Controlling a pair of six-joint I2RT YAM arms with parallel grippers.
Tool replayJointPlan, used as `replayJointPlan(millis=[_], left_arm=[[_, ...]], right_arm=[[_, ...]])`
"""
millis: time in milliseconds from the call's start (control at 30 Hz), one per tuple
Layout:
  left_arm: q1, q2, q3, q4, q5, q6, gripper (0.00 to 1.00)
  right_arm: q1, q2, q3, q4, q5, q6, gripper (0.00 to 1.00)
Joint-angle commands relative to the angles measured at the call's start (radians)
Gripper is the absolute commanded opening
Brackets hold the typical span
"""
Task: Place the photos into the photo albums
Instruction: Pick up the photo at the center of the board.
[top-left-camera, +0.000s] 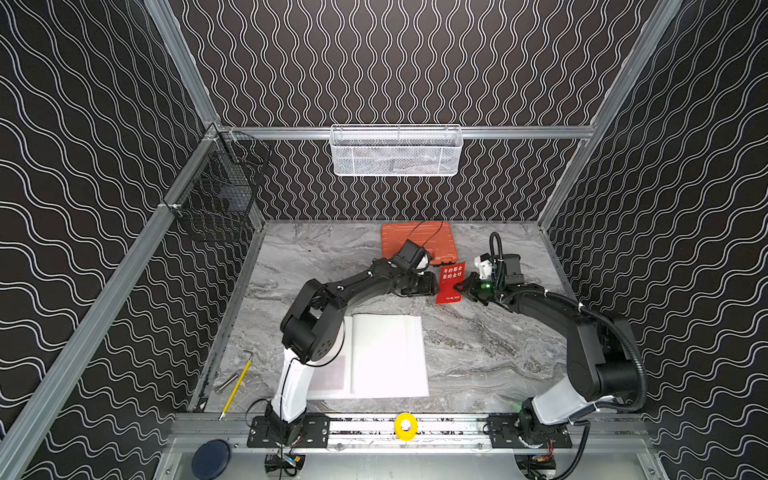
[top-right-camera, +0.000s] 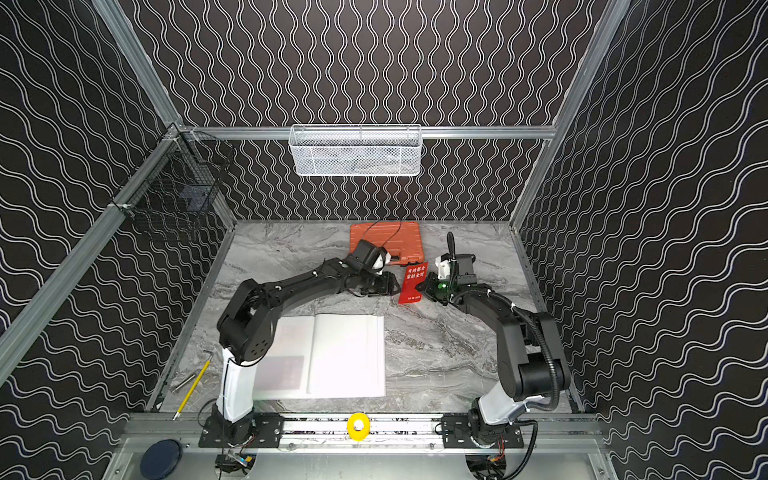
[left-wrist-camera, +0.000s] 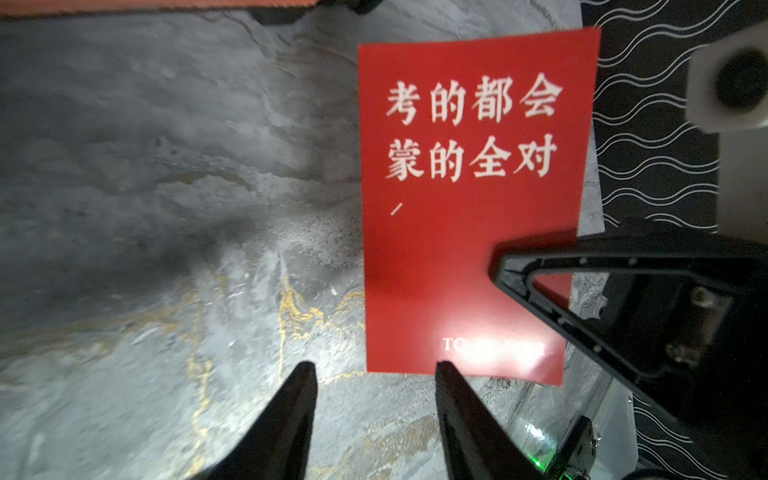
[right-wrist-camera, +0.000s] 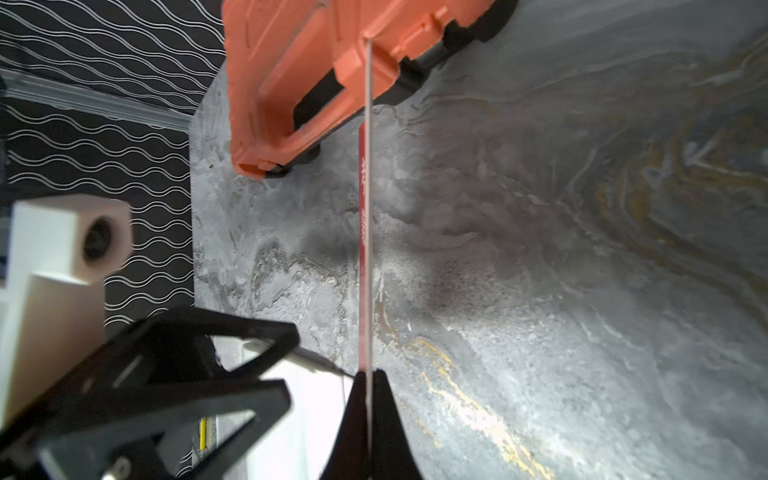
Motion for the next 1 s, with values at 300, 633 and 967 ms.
replayJointPlan(millis=[300, 633, 967], left_arm=[[0.157, -0.271, -0.25, 0.07, 0.191, 0.082, 0.68], [0.217, -0.343, -0.397, 0.227, 0.491, 0.065, 0.71], [0.221, -0.353, -0.422, 0.247, 0.603, 0.058, 0.68]], right_arm=[[0.004, -0.137, -0.122, 0.141, -0.269, 0.068, 0.0], [0.071, -0.219, -0.271, 0.41, -0.5, 0.186, 0.0], [0.211, -0.167, -0.294, 0.568, -0.554, 0.248, 0.0]])
